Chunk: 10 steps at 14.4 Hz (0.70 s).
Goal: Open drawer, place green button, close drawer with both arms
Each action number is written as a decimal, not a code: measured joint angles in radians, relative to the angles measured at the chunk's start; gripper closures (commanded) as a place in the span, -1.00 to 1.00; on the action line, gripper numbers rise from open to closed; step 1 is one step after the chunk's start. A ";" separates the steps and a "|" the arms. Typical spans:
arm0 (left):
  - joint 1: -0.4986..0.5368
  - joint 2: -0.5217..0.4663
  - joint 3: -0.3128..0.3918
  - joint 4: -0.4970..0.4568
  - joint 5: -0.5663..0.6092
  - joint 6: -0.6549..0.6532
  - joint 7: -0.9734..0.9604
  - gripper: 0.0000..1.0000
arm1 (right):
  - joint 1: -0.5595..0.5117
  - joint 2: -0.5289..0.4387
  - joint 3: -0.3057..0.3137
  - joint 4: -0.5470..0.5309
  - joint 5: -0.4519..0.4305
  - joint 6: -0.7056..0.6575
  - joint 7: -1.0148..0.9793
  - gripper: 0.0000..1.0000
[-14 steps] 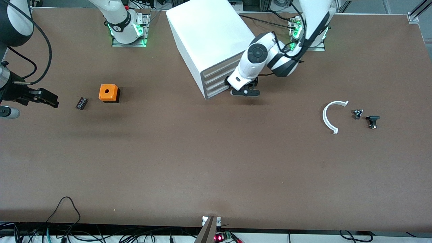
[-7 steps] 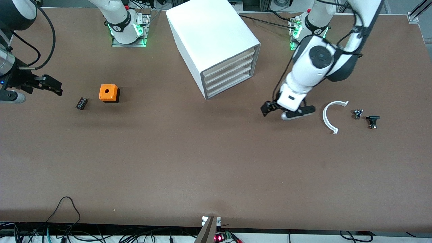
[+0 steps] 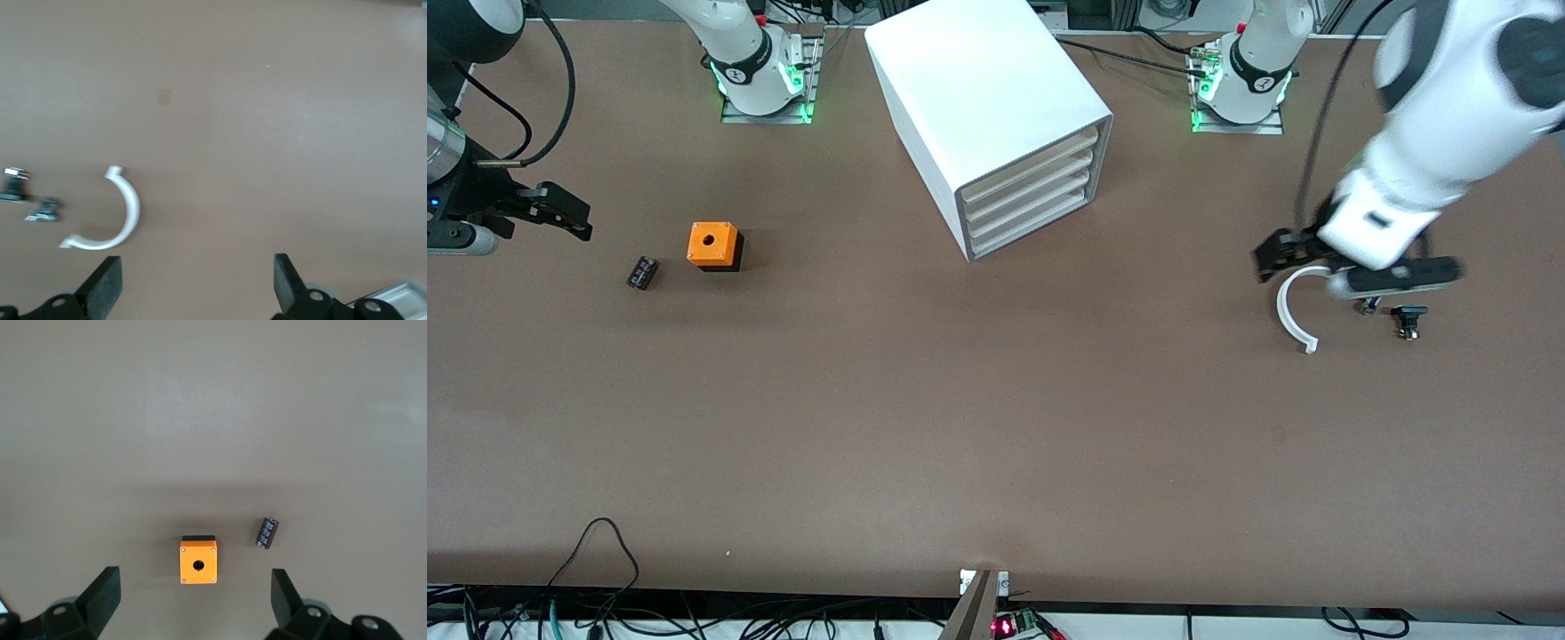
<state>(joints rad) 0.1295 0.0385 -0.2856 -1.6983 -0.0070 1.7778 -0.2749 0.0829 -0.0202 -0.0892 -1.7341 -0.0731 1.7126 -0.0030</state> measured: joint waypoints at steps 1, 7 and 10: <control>-0.001 -0.009 0.042 0.024 0.000 -0.032 0.060 -1.00 | 0.000 0.000 0.000 0.000 0.000 0.001 0.000 -1.00; -0.001 -0.044 0.172 0.046 0.000 -0.091 0.197 -1.00 | 0.000 0.000 0.000 0.002 0.000 0.003 -0.005 -1.00; -0.002 -0.043 0.176 0.042 0.000 -0.108 0.198 -1.00 | 0.000 0.000 0.000 0.003 0.000 0.002 -0.005 -1.00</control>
<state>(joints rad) 0.1278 -0.0042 -0.1098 -1.6564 -0.0070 1.6702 -0.0772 0.0829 -0.0202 -0.0895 -1.7312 -0.0731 1.7151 -0.0076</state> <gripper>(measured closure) 0.000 0.000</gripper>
